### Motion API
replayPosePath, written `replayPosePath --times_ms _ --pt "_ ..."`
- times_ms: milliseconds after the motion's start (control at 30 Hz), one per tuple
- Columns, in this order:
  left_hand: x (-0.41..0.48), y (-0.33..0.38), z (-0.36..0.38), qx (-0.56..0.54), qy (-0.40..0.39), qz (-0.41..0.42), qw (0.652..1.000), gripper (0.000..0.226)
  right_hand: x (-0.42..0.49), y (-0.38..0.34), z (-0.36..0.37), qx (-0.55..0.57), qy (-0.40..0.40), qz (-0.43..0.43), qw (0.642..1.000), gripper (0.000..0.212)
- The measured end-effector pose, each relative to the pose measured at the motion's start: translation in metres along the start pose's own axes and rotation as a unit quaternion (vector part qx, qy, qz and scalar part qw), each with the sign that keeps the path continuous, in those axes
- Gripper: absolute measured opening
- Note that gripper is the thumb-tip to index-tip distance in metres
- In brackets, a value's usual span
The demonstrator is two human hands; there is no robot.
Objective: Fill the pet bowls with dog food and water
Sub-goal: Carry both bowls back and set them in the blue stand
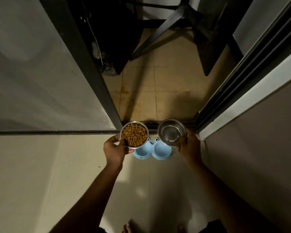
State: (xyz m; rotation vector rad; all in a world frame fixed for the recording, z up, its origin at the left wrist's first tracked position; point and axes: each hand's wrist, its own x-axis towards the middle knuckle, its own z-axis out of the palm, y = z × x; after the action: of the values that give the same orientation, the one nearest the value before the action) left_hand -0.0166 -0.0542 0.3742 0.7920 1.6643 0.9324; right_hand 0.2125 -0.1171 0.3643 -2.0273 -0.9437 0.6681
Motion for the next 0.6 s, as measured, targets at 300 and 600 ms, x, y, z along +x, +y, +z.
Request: replayPosePath --times_ms 300,600 --pt "0.077 -0.132 0.039 -0.037 0.018 -0.015 0.999 0.009 0.047 0.112 0.099 -0.009 0.017 0.007 1.000 0.028" --pt "0.141 -0.227 0.066 -0.007 0.015 -0.014 1.000 0.010 0.075 0.203 0.158 -0.001 0.043 -0.012 0.999 0.043"
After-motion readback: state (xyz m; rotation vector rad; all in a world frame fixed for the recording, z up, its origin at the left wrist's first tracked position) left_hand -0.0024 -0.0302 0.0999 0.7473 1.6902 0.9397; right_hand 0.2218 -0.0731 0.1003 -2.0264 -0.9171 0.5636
